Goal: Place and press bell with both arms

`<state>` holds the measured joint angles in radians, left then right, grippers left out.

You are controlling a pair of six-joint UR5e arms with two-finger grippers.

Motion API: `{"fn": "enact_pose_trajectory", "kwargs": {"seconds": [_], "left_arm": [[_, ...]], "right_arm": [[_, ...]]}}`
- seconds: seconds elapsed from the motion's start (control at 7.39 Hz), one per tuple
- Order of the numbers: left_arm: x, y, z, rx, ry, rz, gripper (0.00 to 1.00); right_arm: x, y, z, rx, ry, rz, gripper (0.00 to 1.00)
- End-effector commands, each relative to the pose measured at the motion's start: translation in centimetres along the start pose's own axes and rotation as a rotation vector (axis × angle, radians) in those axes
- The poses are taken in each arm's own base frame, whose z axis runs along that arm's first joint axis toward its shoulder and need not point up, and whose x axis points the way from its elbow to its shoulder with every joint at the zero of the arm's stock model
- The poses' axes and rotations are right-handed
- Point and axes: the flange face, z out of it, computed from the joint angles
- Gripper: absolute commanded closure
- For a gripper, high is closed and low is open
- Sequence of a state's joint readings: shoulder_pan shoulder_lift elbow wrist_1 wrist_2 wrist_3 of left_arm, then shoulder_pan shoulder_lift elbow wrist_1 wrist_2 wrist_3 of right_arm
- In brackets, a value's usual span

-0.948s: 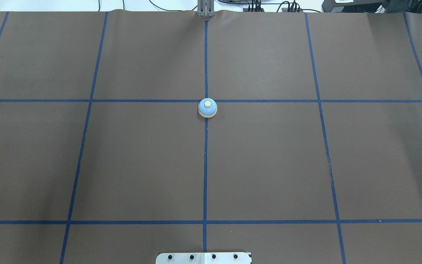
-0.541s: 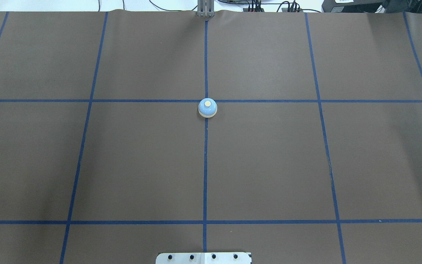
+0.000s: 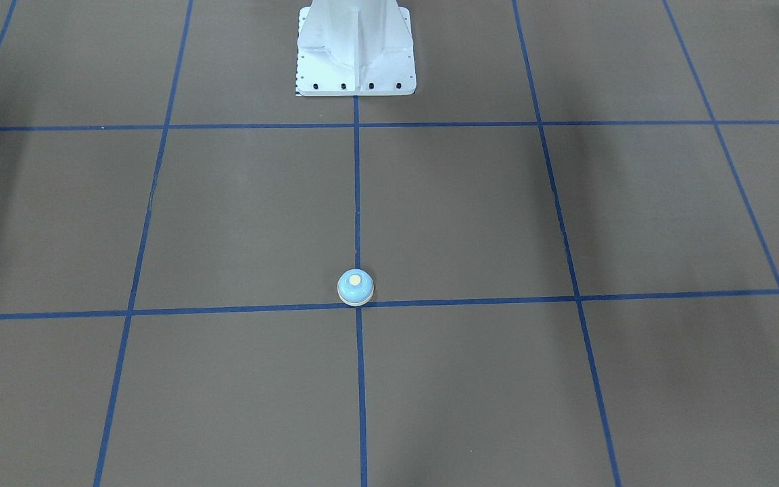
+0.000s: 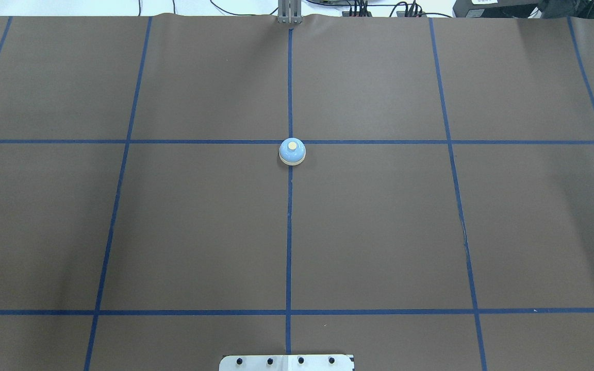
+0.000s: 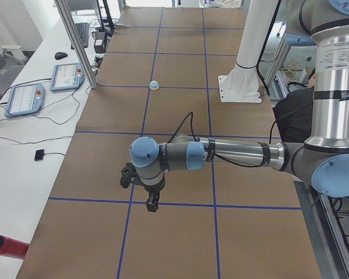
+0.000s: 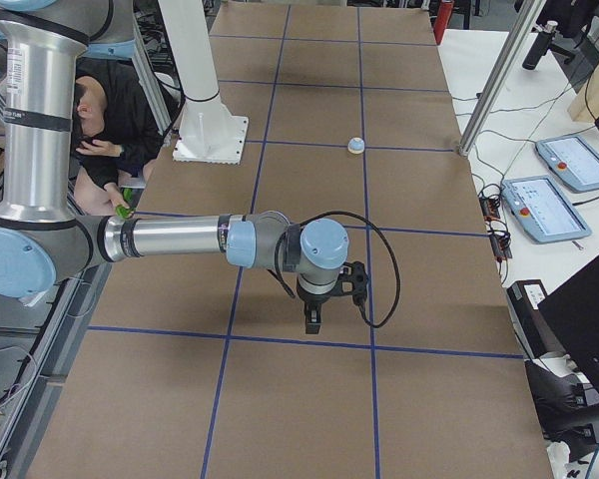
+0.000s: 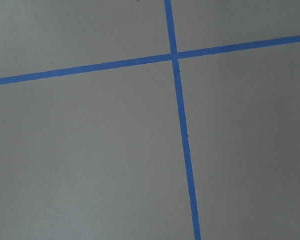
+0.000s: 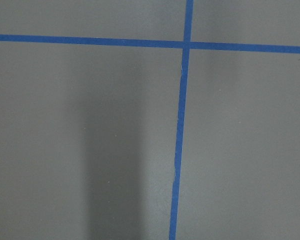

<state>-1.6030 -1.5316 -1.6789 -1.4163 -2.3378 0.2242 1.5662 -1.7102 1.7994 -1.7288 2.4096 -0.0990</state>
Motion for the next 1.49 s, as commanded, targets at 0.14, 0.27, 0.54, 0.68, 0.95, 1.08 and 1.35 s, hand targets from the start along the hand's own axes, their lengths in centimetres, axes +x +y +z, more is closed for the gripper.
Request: {"fn": "enact_pose_trajectory", "kwargs": {"seconds": [0.14,0.27,0.54,0.68,0.95,1.08,1.35], "left_arm": [[-1.0,-2.4,0.5,0.005,-0.001,0.008,0.0],[-1.0,-2.5,0.4,0.006,-0.001,0.009,0.0],[-1.1,-2.4,0.3,0.008,-0.002,0.007,0.0],[-1.0,-2.2,0.2,0.011,-0.002,0.008,0.0],[-1.2,-1.8,0.1,0.013,-0.002,0.004,0.0],[-1.4,-1.6,0.0,0.015,-0.002,0.0,0.0],[-1.6,-1.3,0.0,0.017,-0.002,-0.005,0.0]], "right_arm": [[0.0,-0.1,0.0,0.0,0.001,0.0,0.01],[0.0,-0.1,0.0,0.001,0.001,0.0,0.01],[-0.2,-0.1,-0.2,0.004,0.0,-0.003,0.01],[-0.2,0.0,-0.2,0.005,0.0,-0.002,0.01],[-0.5,0.0,-0.5,0.01,-0.002,-0.007,0.01],[-0.7,0.0,-0.6,0.014,-0.004,-0.01,0.01],[-0.6,0.3,-0.5,0.011,-0.012,-0.007,0.01]]}}
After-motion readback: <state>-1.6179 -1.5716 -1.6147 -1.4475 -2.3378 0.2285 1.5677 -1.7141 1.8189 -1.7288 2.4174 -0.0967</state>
